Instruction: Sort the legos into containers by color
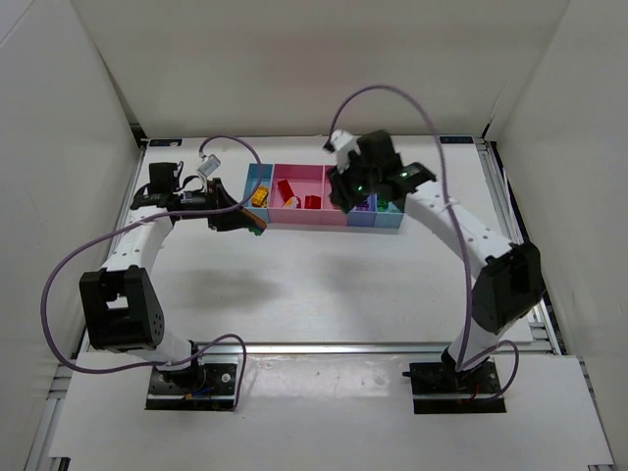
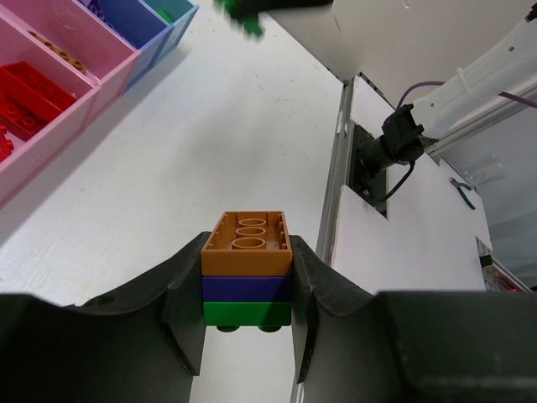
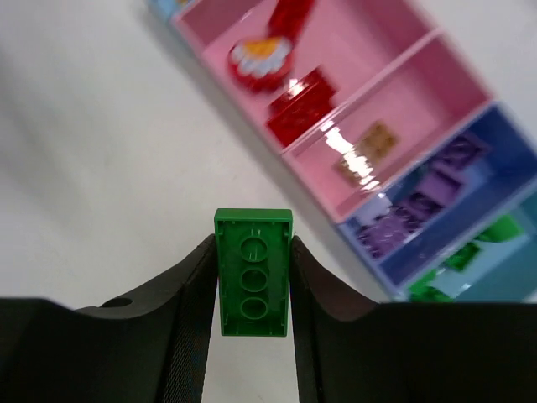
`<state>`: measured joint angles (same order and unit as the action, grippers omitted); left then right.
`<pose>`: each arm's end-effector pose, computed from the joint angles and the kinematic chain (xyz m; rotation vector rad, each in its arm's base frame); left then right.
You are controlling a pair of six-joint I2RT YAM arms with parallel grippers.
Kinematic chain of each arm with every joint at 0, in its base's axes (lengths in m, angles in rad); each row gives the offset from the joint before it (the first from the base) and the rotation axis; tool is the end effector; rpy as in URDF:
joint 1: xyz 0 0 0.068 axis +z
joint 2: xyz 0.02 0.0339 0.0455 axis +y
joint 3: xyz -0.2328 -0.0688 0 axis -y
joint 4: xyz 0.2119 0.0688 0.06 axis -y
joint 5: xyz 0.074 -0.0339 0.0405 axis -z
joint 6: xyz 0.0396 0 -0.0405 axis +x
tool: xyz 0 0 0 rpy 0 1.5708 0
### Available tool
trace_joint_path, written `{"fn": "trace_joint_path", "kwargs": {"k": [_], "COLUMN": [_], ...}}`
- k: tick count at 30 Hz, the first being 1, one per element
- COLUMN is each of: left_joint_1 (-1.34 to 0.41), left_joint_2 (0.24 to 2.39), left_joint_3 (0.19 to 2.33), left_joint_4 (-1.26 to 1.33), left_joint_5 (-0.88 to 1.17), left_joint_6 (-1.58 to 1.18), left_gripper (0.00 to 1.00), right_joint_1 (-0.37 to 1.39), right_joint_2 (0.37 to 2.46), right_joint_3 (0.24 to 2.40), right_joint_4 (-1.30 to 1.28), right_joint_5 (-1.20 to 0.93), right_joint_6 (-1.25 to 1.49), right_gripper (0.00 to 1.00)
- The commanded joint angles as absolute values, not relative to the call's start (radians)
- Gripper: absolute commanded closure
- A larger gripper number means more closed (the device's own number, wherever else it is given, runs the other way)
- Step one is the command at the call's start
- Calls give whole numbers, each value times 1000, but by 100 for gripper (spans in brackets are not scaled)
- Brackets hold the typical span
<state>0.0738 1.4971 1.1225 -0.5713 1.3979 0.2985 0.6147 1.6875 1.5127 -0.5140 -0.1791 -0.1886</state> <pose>0.2714 -0.0190 0.2584 0.7225 1.8223 -1.4495 0.2847 0.2096 0.2951 -0.9804 2.0610 0.4277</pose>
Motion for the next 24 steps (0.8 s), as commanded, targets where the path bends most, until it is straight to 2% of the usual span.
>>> {"fn": "trace_joint_path", "kwargs": {"k": [1,10,18,21,22,24], "left_joint_1": [58,32,32,32,32,32], "left_joint_2": [1488,1506,1517,1522,1522,1523], "left_joint_3": [1186,1235,1243,1241,1239,1239], "left_joint_4": [-569,-569,-571,-571,-571,-569], "left_joint_5": [1425,1405,1402,1401,1401,1399], "left_joint_6": [314,313,311,311,311,314], "left_gripper": [81,81,81,81,81,81], "right_joint_1": [495,235,206,206,207,204], "right_joint_2": [1675,1884,1985,2016,2019,2031], "right_joint_3": [1601,1718,1767,1763,1763,1763], "right_joint_4": [-557,-529,-529,-529,-529,-525], "right_joint_5": [-196,-216,-253,-255,-252,-245], "right_joint_6": [-78,-38,-17,-23,-26,-34], "right_gripper": [100,99,95,87,73,58]}}
